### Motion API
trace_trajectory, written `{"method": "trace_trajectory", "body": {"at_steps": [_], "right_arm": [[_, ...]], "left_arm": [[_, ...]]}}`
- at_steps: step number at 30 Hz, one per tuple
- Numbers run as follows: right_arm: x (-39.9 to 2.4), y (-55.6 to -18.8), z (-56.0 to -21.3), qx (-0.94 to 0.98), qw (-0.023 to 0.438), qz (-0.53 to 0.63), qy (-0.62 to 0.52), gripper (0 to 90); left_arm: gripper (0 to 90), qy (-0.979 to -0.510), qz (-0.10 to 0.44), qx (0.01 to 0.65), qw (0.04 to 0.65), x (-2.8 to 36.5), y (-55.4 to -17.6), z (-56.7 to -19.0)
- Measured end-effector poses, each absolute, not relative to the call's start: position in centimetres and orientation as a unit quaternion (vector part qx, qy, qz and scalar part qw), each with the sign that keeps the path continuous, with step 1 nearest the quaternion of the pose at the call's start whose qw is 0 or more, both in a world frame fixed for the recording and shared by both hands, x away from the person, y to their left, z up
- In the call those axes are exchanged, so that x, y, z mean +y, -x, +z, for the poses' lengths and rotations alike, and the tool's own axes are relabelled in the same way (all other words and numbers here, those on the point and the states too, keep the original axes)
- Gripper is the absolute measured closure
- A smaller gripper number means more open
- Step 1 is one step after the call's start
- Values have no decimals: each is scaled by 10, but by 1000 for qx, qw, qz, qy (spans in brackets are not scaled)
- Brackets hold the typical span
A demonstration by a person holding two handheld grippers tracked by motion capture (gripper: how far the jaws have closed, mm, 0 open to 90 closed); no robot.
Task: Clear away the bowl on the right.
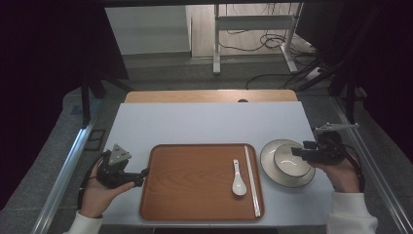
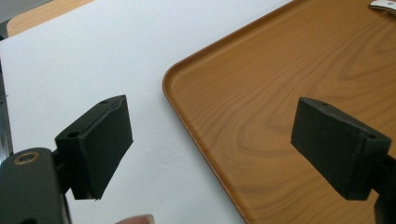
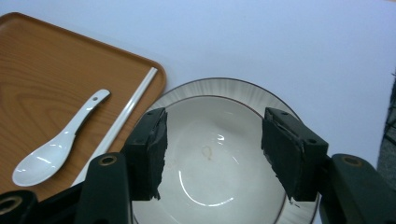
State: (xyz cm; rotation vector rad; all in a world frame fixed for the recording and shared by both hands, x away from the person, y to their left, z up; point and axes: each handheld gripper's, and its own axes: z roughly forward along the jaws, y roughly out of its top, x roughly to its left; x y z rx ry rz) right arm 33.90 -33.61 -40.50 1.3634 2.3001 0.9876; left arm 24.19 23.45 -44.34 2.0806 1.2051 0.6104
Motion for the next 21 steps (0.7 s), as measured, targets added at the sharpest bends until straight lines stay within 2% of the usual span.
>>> {"method": "trace_trajectory", "body": {"at_steps": [17, 21], "right_arm": [[-353, -357, -431, 791, 148, 262, -533, 429], [-356, -362, -441, 793, 134, 253, -538, 453]], "left_arm": [[123, -795, 232, 458, 322, 235, -241, -445], [123, -794, 232, 461, 321, 236, -240, -445]]}}
